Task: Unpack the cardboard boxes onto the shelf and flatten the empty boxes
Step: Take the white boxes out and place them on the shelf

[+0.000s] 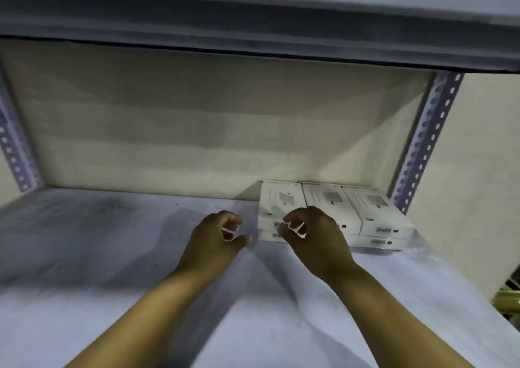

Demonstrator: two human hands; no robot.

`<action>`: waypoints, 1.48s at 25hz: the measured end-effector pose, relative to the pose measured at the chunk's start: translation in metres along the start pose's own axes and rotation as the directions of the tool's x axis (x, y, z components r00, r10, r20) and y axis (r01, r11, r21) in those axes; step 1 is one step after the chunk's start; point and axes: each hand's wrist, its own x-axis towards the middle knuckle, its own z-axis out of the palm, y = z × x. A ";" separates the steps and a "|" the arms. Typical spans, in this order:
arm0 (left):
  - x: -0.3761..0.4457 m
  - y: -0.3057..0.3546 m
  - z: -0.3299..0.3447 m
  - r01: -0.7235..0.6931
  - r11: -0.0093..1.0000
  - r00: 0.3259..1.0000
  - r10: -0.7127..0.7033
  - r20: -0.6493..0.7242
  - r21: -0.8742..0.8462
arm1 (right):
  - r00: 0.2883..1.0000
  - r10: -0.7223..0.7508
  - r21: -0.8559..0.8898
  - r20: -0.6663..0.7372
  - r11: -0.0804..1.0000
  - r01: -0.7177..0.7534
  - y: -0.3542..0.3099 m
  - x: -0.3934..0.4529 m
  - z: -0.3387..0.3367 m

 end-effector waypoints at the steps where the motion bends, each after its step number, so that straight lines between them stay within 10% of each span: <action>1: -0.008 0.000 -0.006 0.023 1.000 1.000 -0.023 -0.013 0.005 | 0.999 0.011 0.037 0.039 0.999 -0.012 -0.009 -0.003 0.001; 23: -0.250 -0.116 -0.239 0.258 0.960 0.915 -0.206 -0.347 0.108 | 0.896 -0.206 0.457 0.392 0.889 0.005 -0.255 -0.143 0.141; 37: -0.427 -0.199 -0.352 0.571 0.818 0.666 -0.511 -0.544 -0.071 | 0.597 -0.496 0.548 0.631 0.829 0.110 -0.410 -0.257 0.257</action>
